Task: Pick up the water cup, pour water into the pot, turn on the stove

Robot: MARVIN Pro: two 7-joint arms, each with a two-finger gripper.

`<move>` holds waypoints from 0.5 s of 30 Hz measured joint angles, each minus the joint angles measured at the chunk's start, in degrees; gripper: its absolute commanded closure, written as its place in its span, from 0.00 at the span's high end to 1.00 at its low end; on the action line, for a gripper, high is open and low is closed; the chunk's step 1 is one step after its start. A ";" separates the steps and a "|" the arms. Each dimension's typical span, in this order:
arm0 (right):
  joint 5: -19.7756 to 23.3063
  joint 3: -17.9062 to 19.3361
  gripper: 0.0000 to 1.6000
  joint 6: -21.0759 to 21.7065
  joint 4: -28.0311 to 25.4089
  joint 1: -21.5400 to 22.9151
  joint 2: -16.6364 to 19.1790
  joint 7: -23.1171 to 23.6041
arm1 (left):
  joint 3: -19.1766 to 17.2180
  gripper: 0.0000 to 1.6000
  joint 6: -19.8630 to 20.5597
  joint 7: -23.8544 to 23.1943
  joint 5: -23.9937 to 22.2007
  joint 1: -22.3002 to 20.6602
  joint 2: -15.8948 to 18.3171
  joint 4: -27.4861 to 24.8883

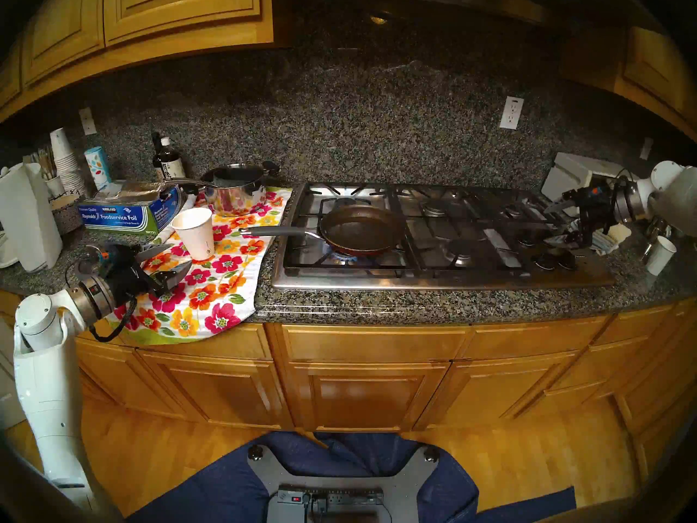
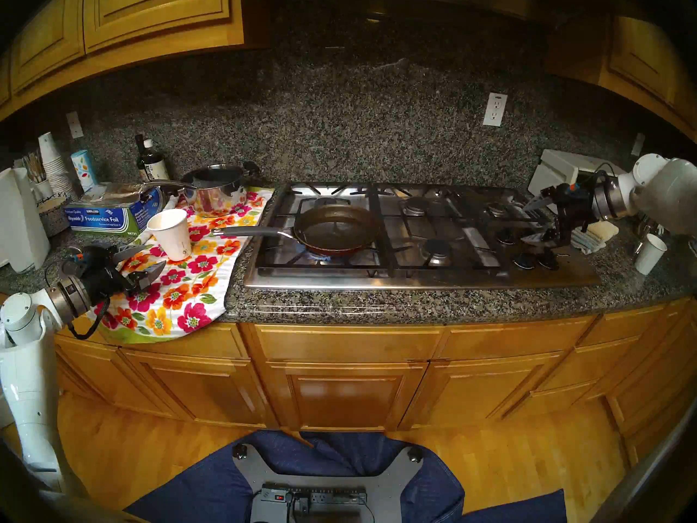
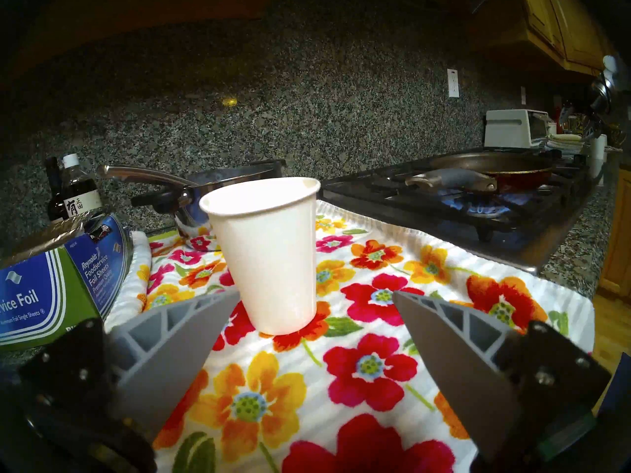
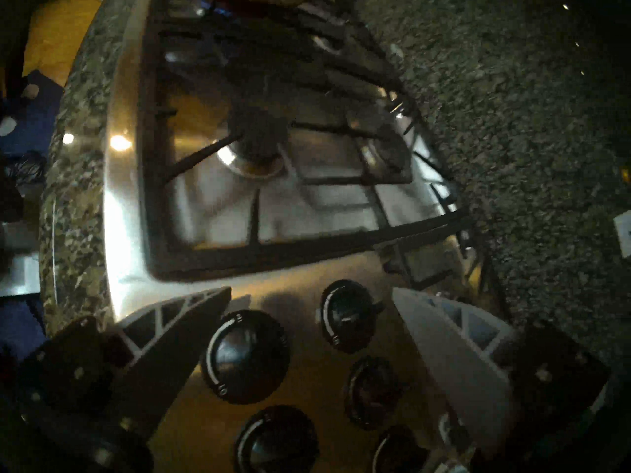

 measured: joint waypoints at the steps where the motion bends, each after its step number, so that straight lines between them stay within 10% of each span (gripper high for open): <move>1: 0.88 0.57 1.00 0.99 0.25 0.29 -0.02 0.42 | 0.00 1.00 0.00 0.00 0.00 0.00 0.00 0.00; 15: 10.66 6.02 1.00 13.29 5.62 -0.20 -0.45 6.30 | -0.02 1.00 0.00 0.00 -0.03 -0.01 0.00 -0.02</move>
